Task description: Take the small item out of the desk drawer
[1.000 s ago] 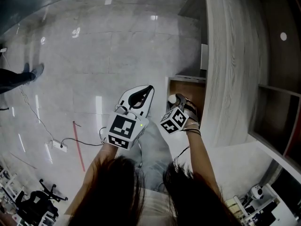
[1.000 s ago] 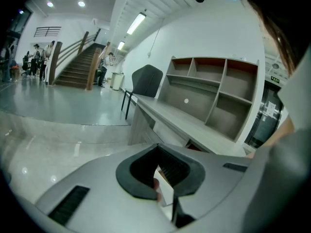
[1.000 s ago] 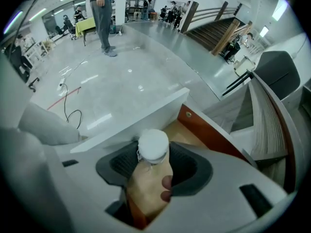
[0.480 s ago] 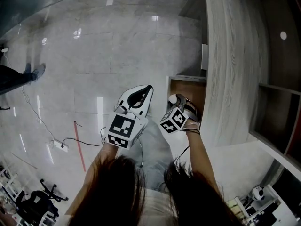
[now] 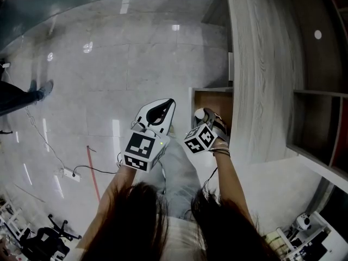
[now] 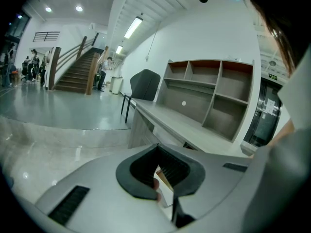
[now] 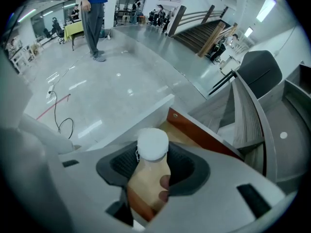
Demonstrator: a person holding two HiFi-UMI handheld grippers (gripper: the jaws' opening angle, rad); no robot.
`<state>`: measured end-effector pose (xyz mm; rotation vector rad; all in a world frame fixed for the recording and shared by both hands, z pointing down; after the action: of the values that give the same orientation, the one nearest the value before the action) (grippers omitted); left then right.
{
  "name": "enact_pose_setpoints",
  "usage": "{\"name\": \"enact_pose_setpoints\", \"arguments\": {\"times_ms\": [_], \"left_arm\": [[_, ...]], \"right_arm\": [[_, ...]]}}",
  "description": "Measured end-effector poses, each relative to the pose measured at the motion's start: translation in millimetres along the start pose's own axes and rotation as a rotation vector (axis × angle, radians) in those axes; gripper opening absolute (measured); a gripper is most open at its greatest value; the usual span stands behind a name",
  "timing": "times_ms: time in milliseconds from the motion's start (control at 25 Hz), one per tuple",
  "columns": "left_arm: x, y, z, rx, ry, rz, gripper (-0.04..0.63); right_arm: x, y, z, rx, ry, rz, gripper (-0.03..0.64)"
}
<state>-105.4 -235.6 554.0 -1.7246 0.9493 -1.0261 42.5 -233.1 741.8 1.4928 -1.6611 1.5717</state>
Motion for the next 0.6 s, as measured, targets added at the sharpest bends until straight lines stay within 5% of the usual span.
{"name": "enact_pose_setpoints", "arguments": {"times_ms": [600], "left_arm": [[-43.6,18.3,26.2,0.026,-0.022,0.044,0.006]], "right_arm": [[-51.7,20.3,-2.1,0.08,-0.104,0.06,0.189]]}}
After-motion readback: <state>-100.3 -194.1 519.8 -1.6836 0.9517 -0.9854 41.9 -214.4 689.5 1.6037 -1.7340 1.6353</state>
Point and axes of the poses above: the fingertips, and each gripper's own axes: x forward along the fingers, z to its right, y out of its top, the point moved 4 cm from there along -x, backward along the fingers, and after that the axes turned 14 degrees about z, right-handed, at the moved point
